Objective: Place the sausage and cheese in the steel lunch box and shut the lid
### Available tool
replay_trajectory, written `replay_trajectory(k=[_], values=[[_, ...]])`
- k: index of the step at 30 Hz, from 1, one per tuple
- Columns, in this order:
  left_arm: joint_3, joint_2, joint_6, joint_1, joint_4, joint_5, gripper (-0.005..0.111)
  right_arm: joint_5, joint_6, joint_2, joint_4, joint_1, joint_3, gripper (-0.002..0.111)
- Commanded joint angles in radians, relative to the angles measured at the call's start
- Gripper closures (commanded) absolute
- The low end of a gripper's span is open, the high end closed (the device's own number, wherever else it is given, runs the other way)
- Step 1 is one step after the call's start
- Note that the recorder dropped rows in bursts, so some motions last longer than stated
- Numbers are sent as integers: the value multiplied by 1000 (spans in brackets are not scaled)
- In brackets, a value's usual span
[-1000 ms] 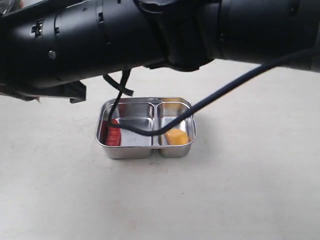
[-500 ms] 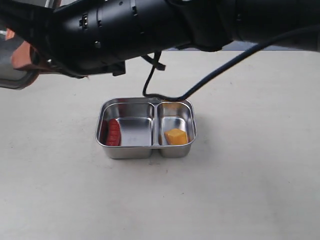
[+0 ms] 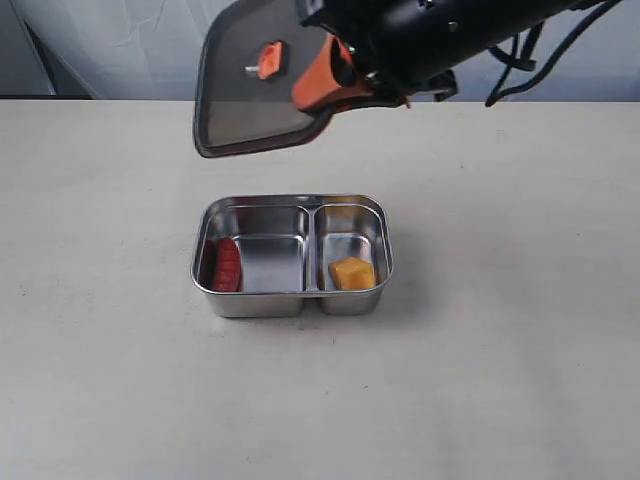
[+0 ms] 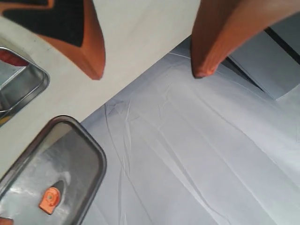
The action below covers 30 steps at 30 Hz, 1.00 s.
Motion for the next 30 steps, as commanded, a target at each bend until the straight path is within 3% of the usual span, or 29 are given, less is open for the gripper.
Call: replay_trajectory(k=[1, 9, 20, 30], values=[[-2, -11, -21, -5, -17, -2, 54, 113, -29, 43, -50, -114, 1, 109], [-2, -11, -39, -5, -17, -2, 54, 282, -310, 152, 357, -244, 1, 109], [-2, -20, -39, -38, -6, -2, 56, 282, -456, 279, 390, -228, 215, 109], [-2, -20, -39, -41, -6, -2, 56, 282, -463, 240, 418, -205, 223, 109]])
